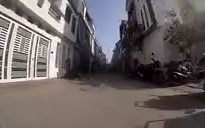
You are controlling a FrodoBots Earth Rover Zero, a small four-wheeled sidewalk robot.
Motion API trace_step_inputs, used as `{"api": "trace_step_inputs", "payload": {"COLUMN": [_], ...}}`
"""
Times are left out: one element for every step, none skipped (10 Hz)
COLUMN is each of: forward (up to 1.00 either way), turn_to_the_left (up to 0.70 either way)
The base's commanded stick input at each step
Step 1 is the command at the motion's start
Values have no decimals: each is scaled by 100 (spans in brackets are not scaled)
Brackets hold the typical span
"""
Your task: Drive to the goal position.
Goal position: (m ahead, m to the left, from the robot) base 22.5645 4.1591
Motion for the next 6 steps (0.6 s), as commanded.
{"api": "trace_step_inputs", "payload": {"forward": [100, 100, 100, 100, 100, 100], "turn_to_the_left": [-26, -6, 0, 0, 0, 0]}}
